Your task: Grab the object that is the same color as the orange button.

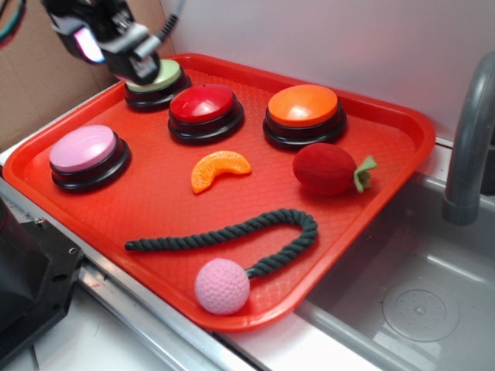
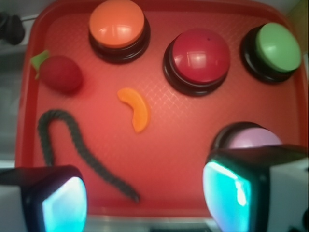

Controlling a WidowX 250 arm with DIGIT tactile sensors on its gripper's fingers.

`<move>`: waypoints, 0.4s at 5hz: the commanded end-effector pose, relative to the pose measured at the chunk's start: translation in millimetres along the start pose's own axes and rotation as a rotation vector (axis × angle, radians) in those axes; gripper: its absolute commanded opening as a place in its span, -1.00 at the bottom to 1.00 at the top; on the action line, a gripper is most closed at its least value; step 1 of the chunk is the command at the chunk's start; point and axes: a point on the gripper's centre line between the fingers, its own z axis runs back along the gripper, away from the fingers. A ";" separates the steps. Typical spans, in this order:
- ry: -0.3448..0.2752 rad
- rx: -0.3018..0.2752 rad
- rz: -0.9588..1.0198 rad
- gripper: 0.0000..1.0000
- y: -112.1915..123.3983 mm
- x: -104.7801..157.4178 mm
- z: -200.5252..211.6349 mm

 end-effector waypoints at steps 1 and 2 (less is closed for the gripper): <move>0.002 0.061 0.013 1.00 1.5 23.8 -49.0; 0.019 0.061 0.020 1.00 3.6 28.1 -71.0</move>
